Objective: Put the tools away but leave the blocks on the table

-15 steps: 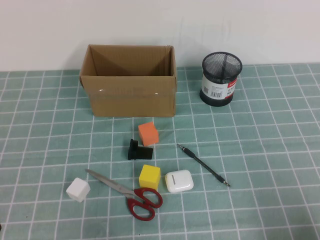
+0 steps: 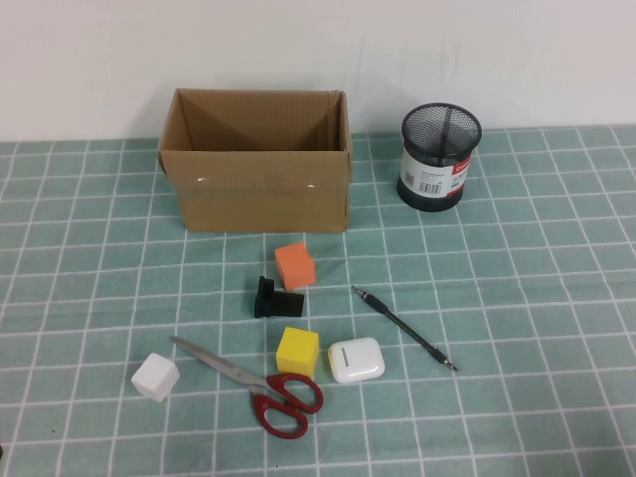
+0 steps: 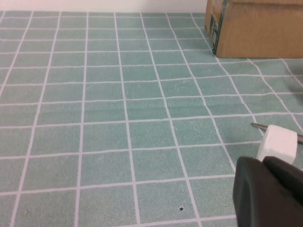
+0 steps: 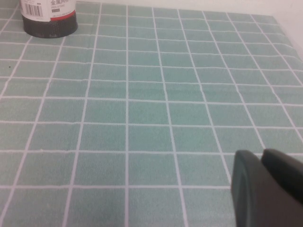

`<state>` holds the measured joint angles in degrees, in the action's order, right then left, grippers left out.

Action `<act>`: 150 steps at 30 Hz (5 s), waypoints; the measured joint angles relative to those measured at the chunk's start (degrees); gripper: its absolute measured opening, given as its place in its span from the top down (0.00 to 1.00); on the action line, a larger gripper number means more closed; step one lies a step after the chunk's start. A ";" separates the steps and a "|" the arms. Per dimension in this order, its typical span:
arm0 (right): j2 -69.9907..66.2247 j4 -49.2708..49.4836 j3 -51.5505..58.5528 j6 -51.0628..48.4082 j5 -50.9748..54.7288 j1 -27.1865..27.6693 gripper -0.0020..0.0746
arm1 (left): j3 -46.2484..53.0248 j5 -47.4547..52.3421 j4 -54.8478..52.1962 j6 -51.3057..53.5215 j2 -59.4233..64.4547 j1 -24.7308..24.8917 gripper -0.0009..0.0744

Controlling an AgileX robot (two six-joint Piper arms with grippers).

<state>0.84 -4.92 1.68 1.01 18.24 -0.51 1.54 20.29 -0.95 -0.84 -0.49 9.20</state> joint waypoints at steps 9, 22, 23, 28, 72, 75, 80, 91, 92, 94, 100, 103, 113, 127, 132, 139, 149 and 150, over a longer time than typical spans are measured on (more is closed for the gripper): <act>0.00 0.00 0.00 0.00 0.00 0.00 0.98 | 0.00 0.00 0.00 0.00 0.00 0.00 0.99; 0.00 0.09 0.00 0.00 0.00 0.00 0.98 | 0.00 0.00 0.00 0.00 0.00 0.00 0.99; 0.00 0.09 0.00 0.00 0.00 0.00 0.98 | 0.00 0.00 0.00 0.00 0.00 0.00 0.99; 0.00 0.09 0.00 0.00 0.00 0.00 0.98 | 0.00 0.00 0.00 0.00 0.00 0.00 0.99; 0.00 0.09 0.00 0.00 0.00 0.00 0.98 | -39.57 36.30 23.15 34.12 42.65 0.00 0.99; 0.00 0.09 0.00 0.00 0.00 0.00 0.98 | -42.29 40.33 26.46 46.24 49.79 0.00 0.99; 0.00 0.09 0.00 0.00 0.00 0.00 0.98 | -44.65 36.20 31.91 50.78 58.21 0.00 0.99; 0.00 0.09 0.00 0.00 0.00 0.00 0.98 | -55.36 35.97 34.20 74.44 74.22 0.00 0.99; 0.00 0.09 0.00 0.00 0.00 0.00 0.98 | -56.41 36.09 33.95 75.78 75.71 0.00 0.99; 0.00 0.09 0.00 0.00 0.00 0.00 0.98 | -59.10 37.00 32.74 78.68 78.70 1.12 0.99; 0.00 0.09 0.00 0.00 0.00 0.00 0.98 | -65.55 39.83 23.27 81.77 85.97 9.85 0.99; 0.00 0.09 0.00 0.00 0.00 0.00 0.98 | -66.80 40.52 17.23 81.77 88.78 14.71 0.99; 0.00 0.09 0.00 0.00 0.00 0.00 0.98 | -67.29 39.99 7.51 81.77 95.28 22.29 0.83; 0.00 0.09 0.00 0.00 0.00 0.00 0.98 | -67.39 33.03 2.28 83.34 102.57 24.77 0.49; 0.00 0.09 0.00 0.00 0.00 0.00 0.98 | -67.39 32.30 1.81 84.45 104.61 25.04 0.53; 0.00 0.09 0.00 0.00 0.00 0.00 0.98 | -67.39 29.48 1.45 84.93 105.86 25.04 0.57; 0.00 0.09 0.00 0.00 0.00 0.00 0.98 | -66.76 27.70 0.95 86.29 105.78 25.04 0.58; 0.00 0.09 0.00 0.00 0.00 0.00 0.98 | -66.49 27.58 0.95 86.41 105.80 25.08 0.59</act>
<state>0.84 -4.83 1.68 1.01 18.24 -0.51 -64.95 47.86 0.00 85.58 105.30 34.28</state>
